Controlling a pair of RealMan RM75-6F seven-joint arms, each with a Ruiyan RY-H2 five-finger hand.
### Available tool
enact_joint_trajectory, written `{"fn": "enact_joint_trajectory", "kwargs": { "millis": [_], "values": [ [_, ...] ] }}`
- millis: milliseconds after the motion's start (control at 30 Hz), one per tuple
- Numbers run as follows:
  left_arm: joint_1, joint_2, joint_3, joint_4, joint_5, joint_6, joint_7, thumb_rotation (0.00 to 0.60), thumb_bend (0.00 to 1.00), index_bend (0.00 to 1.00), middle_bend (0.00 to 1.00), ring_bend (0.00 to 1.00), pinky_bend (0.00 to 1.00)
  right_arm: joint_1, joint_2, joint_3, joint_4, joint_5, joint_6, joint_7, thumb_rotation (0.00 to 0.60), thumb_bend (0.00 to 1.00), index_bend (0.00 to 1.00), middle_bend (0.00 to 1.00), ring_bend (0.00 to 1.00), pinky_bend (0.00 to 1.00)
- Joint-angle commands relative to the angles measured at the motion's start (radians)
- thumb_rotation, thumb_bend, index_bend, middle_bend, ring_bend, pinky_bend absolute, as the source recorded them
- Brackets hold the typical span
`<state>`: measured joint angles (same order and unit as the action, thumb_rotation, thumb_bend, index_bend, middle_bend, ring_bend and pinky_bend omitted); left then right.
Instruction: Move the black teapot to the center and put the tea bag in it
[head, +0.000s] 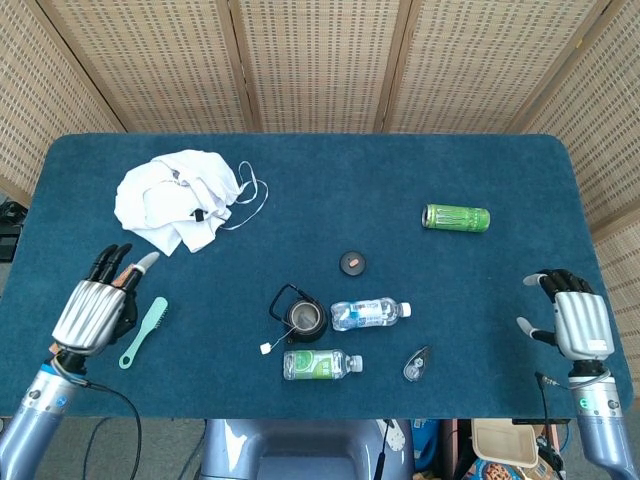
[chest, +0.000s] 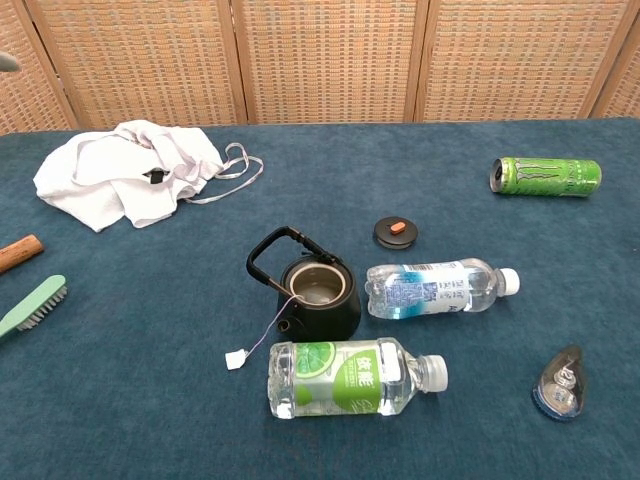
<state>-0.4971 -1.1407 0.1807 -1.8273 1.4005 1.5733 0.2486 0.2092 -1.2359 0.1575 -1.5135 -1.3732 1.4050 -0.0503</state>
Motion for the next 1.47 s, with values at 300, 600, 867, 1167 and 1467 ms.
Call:
{"fn": "enact_joint_trajectory", "kwargs": {
  "millis": [300, 600, 867, 1167, 1467],
  "values": [
    [0.170, -0.019, -0.008, 0.082, 0.067, 0.130, -0.066, 0.600, 0.47, 0.01, 0.00, 0.00, 0.00, -0.013, -0.001, -0.016, -0.018, -0.047, 0.039, -0.007, 0.600, 0.32, 0.35, 0.31, 0.21, 0.29],
    [0.298, -0.018, 0.001, 0.122, 0.066, 0.165, -0.101, 0.588, 0.40, 0.00, 0.00, 0.00, 0.00, -0.026, -0.016, -0.044, -0.049, -0.099, 0.071, -0.053, 0.600, 0.28, 0.28, 0.23, 0.14, 0.23],
    [0.364, -0.017, -0.017, 0.144, 0.052, 0.157, -0.111, 0.583, 0.37, 0.00, 0.00, 0.00, 0.00, -0.038, -0.023, -0.057, -0.063, -0.107, 0.078, -0.081, 0.600, 0.22, 0.24, 0.19, 0.09, 0.19],
    [0.400, 0.001, -0.039, 0.149, 0.049, 0.118, -0.098, 0.557, 0.31, 0.00, 0.00, 0.00, 0.00, -0.050, -0.031, -0.067, -0.072, -0.114, 0.087, -0.112, 0.600, 0.16, 0.21, 0.15, 0.05, 0.16],
    [0.415, 0.010, -0.070, 0.140, 0.053, 0.080, -0.080, 0.559, 0.31, 0.00, 0.00, 0.00, 0.00, -0.053, -0.034, -0.064, -0.077, -0.110, 0.085, -0.123, 0.600, 0.15, 0.21, 0.15, 0.05, 0.16]
  ]
}}
